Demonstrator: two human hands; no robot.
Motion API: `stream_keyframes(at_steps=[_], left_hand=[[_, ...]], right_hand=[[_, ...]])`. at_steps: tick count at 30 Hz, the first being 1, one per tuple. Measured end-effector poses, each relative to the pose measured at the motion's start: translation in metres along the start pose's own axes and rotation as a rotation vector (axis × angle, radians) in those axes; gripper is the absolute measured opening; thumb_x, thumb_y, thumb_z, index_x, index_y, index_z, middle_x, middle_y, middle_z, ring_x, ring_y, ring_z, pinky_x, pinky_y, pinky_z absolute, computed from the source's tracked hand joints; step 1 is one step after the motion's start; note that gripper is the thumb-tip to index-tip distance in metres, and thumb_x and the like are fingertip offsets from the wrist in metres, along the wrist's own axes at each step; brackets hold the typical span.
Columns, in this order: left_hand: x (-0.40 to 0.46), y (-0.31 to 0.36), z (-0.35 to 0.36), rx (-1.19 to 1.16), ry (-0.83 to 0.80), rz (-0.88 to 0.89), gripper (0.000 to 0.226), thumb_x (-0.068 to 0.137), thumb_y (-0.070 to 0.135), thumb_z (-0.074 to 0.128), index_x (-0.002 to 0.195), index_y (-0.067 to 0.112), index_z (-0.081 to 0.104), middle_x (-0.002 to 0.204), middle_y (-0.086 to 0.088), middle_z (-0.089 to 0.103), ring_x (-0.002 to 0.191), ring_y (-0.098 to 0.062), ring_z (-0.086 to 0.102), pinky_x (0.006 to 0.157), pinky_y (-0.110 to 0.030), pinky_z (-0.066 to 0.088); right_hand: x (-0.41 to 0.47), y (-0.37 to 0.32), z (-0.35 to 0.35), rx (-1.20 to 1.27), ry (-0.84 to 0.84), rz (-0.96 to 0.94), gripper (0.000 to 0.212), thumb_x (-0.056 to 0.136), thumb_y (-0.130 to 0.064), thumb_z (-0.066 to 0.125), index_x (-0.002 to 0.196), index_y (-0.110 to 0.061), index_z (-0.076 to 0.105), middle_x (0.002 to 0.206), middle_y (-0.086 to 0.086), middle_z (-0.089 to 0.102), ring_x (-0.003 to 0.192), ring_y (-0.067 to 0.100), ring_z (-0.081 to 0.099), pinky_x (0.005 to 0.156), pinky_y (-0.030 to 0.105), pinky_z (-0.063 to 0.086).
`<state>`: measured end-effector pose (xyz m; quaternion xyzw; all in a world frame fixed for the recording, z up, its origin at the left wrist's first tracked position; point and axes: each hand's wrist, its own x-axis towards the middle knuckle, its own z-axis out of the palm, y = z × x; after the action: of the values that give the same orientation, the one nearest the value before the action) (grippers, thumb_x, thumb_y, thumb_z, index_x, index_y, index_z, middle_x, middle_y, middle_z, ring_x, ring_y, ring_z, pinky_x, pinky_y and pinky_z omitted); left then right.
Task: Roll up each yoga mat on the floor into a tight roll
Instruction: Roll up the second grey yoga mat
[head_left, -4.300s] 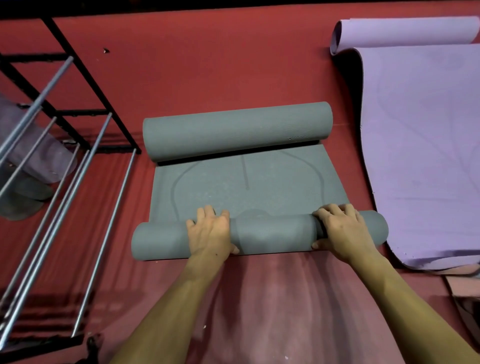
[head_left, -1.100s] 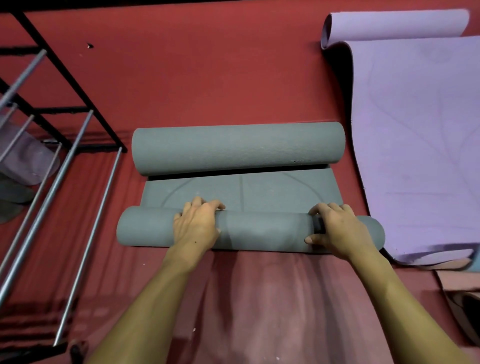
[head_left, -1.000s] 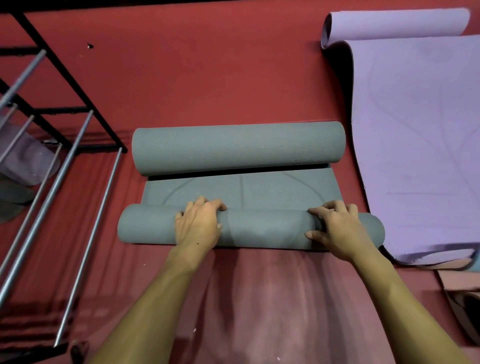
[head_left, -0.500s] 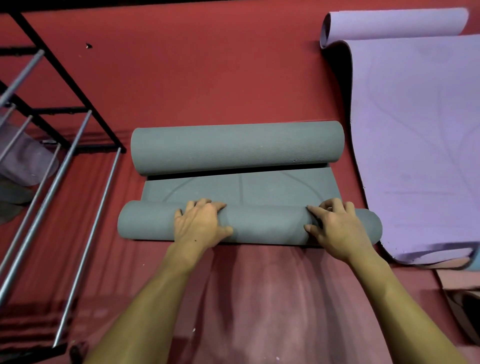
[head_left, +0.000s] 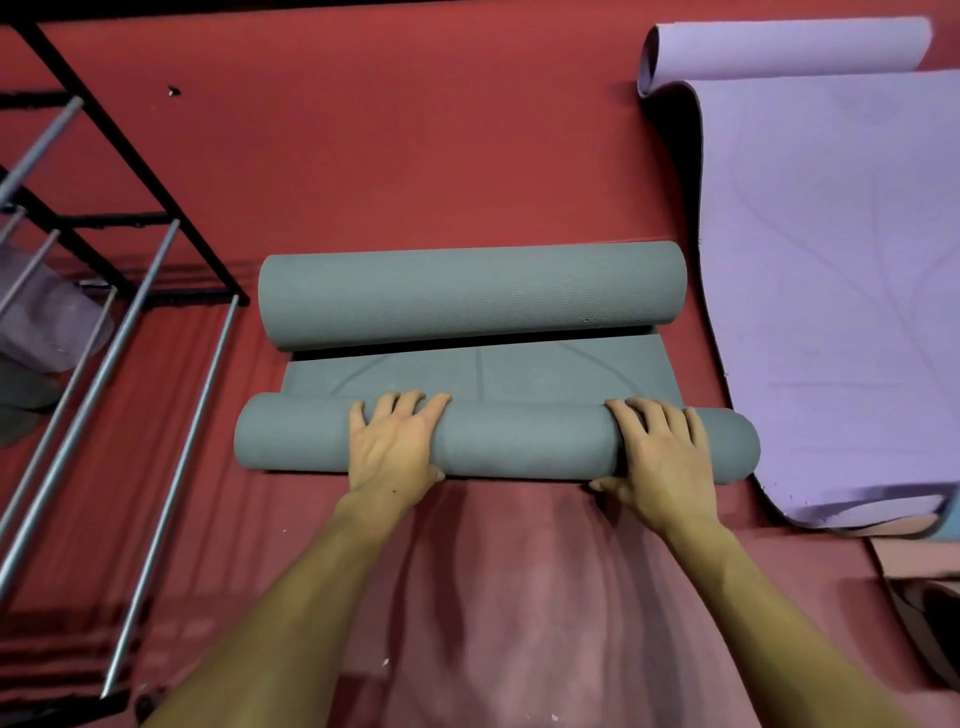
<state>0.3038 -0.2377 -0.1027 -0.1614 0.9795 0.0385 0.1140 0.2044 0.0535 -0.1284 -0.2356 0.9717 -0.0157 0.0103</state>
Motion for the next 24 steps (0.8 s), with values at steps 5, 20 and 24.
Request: stream_keyframes(at_steps=[5, 20, 24], left_hand=[[0.007, -0.004, -0.016, 0.001, -0.162, 0.022, 0.103, 0.055, 0.056, 0.092, 0.146, 0.047, 0.044, 0.139, 0.011, 0.055, 0.132, -0.02, 0.047, 0.109, -0.049, 0.034], [-0.007, -0.004, -0.027, -0.06, -0.334, 0.068, 0.105, 0.055, 0.044, 0.098, 0.144, 0.052, 0.044, 0.134, 0.009, 0.048, 0.129, -0.023, 0.04, 0.103, -0.046, 0.04], [-0.01, 0.0, -0.026, -0.06, -0.297, 0.063, 0.091, 0.058, 0.037, 0.098, 0.135, 0.046, 0.051, 0.134, 0.012, 0.055, 0.133, -0.019, 0.048, 0.1, -0.044, 0.041]], right_hand=[[0.005, 0.017, -0.007, 0.057, -0.103, -0.042, 0.114, 0.04, -0.085, 0.08, 0.139, -0.035, 0.054, 0.129, -0.008, 0.058, 0.12, 0.022, 0.05, 0.108, 0.045, 0.038], [-0.002, 0.025, -0.02, 0.206, -0.456, -0.053, 0.122, 0.035, -0.09, 0.073, 0.146, -0.048, 0.042, 0.128, -0.011, 0.045, 0.116, 0.017, 0.039, 0.105, 0.039, 0.041], [0.005, 0.006, -0.03, 0.365, -0.431, -0.004, 0.086, 0.065, -0.101, 0.051, 0.128, -0.042, 0.059, 0.123, -0.019, 0.06, 0.117, 0.011, 0.057, 0.106, 0.041, 0.044]])
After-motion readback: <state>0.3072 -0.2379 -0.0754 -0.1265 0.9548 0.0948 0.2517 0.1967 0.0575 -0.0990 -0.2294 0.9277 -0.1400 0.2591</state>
